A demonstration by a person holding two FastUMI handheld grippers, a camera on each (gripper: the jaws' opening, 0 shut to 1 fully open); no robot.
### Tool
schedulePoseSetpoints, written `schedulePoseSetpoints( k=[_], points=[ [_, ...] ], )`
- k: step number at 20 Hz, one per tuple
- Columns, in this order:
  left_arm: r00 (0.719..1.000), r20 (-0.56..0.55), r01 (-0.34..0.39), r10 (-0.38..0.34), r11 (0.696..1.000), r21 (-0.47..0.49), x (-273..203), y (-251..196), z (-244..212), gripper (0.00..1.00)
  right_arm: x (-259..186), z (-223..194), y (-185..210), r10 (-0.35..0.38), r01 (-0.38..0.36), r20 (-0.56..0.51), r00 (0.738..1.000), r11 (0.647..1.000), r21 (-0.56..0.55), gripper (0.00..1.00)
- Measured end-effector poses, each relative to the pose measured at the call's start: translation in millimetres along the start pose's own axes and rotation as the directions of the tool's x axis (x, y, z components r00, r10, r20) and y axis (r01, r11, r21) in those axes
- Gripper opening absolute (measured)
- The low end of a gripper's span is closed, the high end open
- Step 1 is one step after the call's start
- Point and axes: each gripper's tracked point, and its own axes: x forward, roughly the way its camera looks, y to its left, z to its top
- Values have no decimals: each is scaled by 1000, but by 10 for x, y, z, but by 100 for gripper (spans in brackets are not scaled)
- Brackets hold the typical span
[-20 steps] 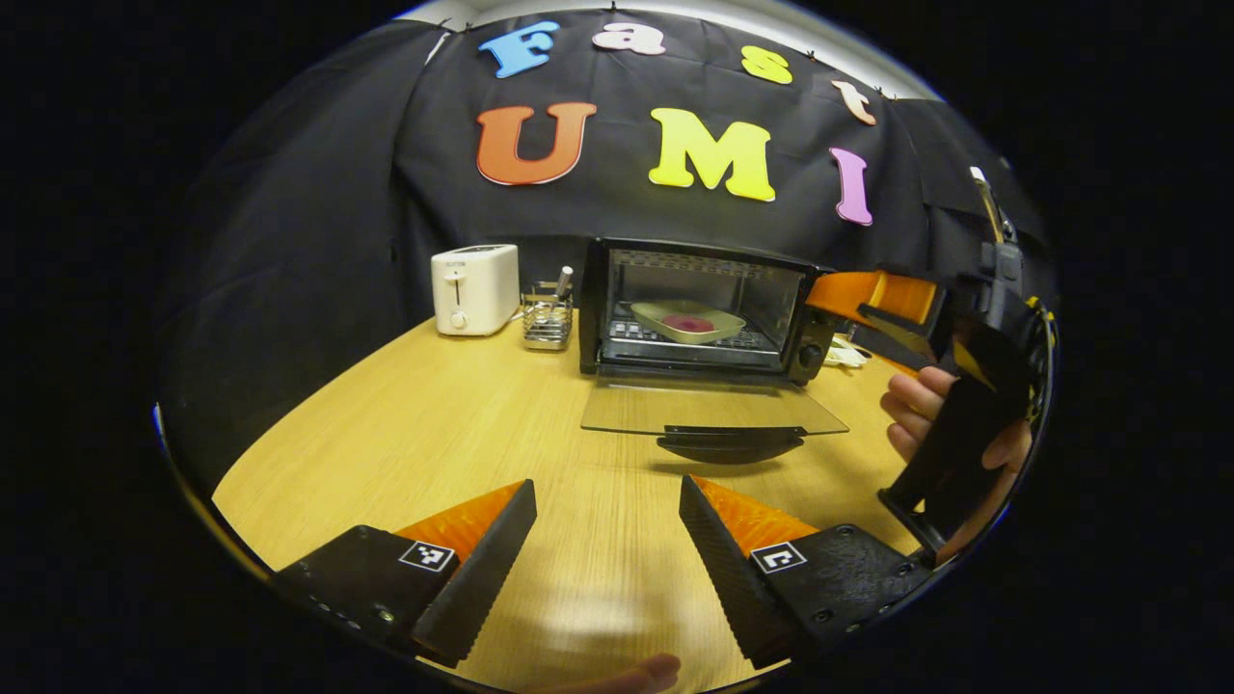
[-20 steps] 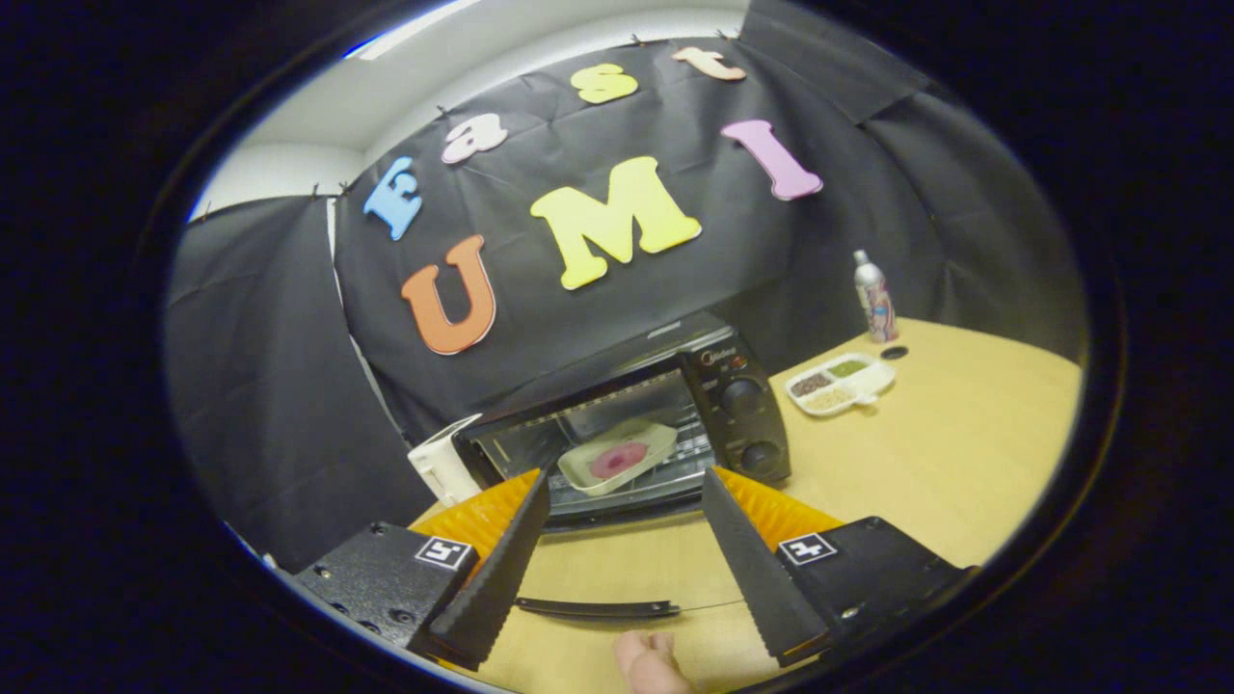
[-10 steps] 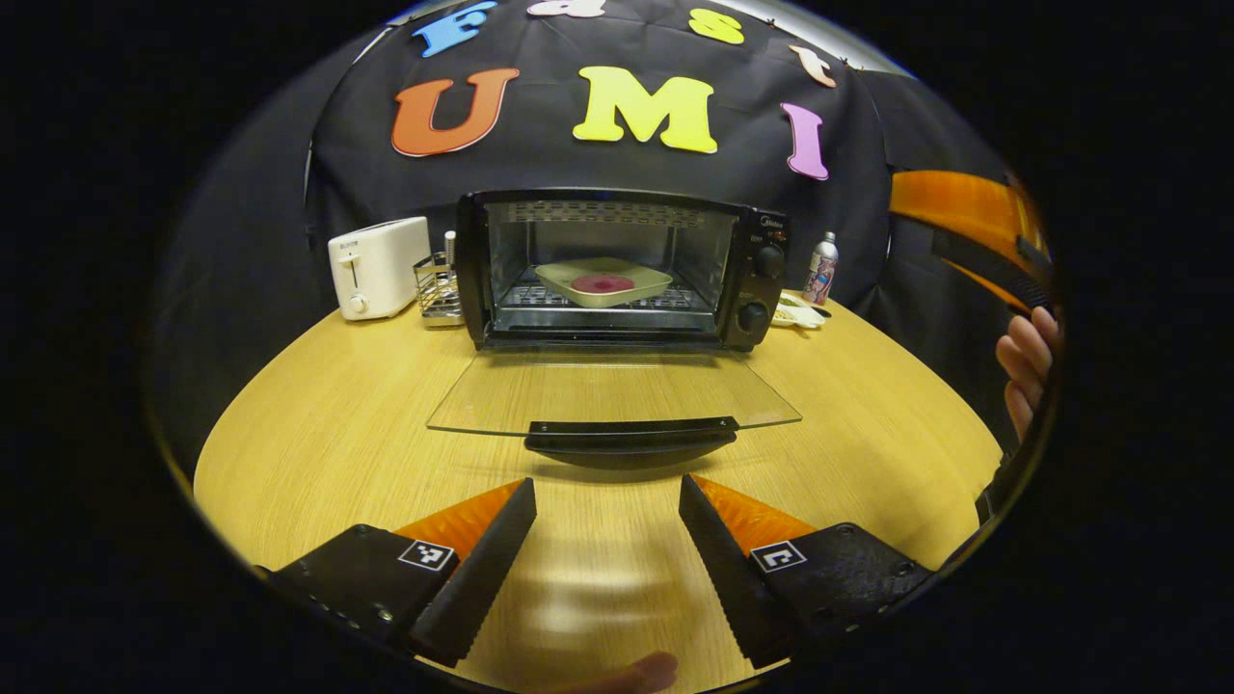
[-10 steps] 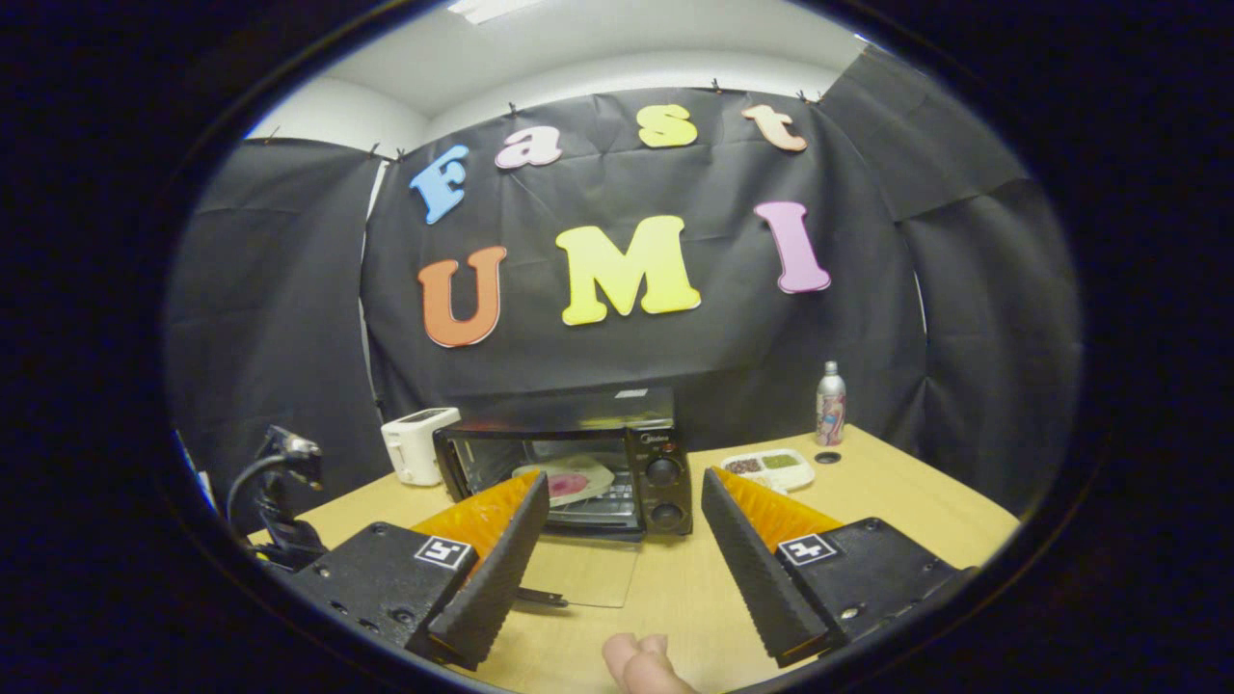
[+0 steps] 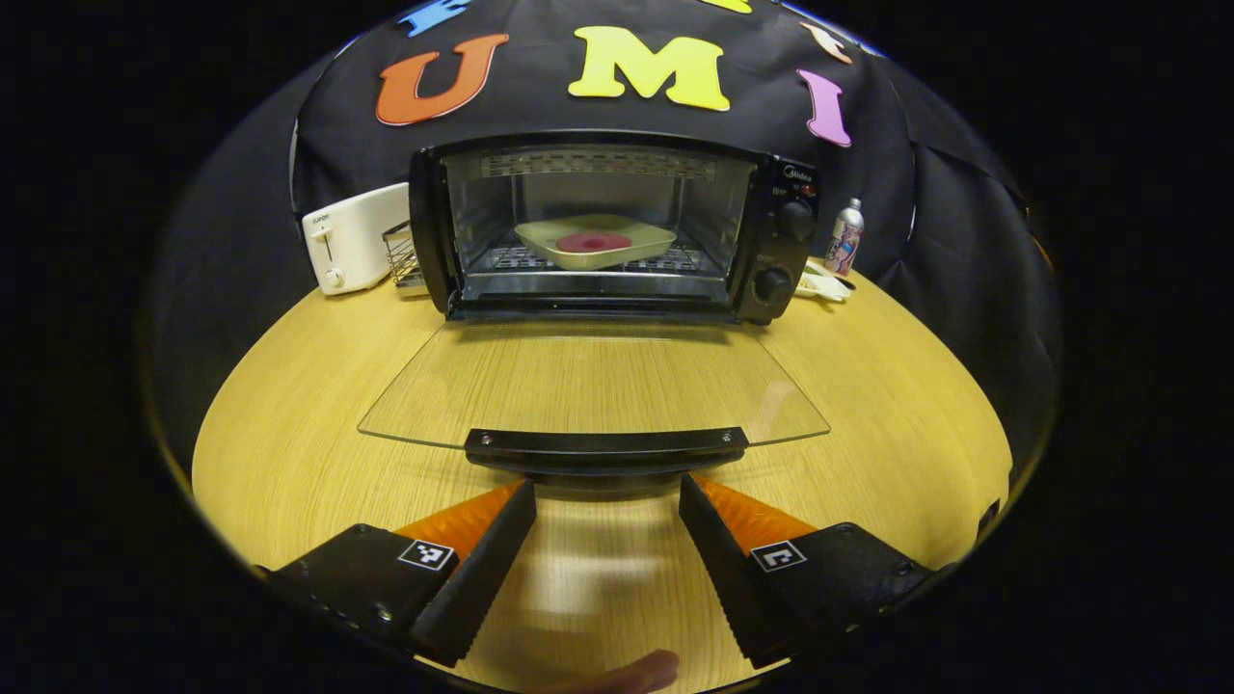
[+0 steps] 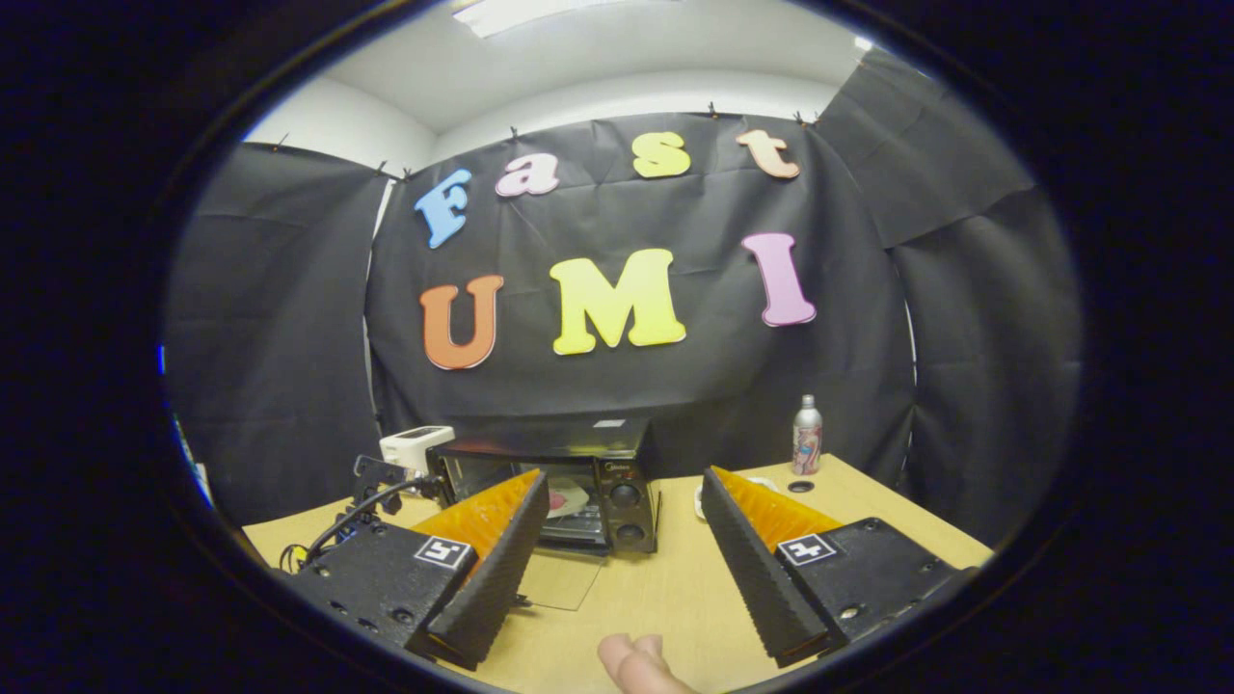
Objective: Open the electric oven with the left hand, put the food in, and close the electric oven.
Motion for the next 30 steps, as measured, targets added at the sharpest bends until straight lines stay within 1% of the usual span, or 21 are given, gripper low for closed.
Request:
schedulePoseSetpoints(
  k=[5,8,9,10,11,16,21,23,26,28,30],
  points=[
    [999,-34,-14,14,1000,8,33,-22,-47,96,-102,-46,-93,18,-18,-1,1000,1000,-11,95],
    [999,-34,-30,31,999,18,30,-9,-35,97,-171,-86,-173,9,-9,-15,1000,1000,-6,95],
    [999,-36,-31,31,999,15,32,-14,-32,97,-191,-105,-210,2,-3,-18,1000,1000,-6,100],
    [999,-39,-30,30,999,13,33,-15,-30,98,-202,-109,-261,-9,9,-21,1000,1000,-7,100],
    [999,-41,-29,30,999,14,33,-11,-32,98,-227,-120,-302,-19,19,-24,1000,1000,-9,95],
    [999,-50,-17,17,1000,10,25,-7,-28,98,-286,-105,-400,-44,44,-20,999,999,-21,95],
    [1000,-27,-13,14,1000,11,-51,-11,68,98,-354,-83,-440,-47,47,-6,999,999,-23,96],
    [1000,-17,-11,11,1000,9,-79,-5,116,98,-372,-79,-474,-60,59,-10,998,998,-26,95],
    [1000,11,8,-9,1000,6,-106,-20,243,98,-438,-32,-493,-69,68,-12,998,997,-23,96],
    [1000,22,-9,9,1000,5,-102,55,330,98,-454,-16,-538,-70,70,-6,998,997,-16,96],
    [1000,29,-11,11,1000,6,-89,79,441,98,-488,24,-583,-77,77,-2,997,997,-8,95]
  ],
)
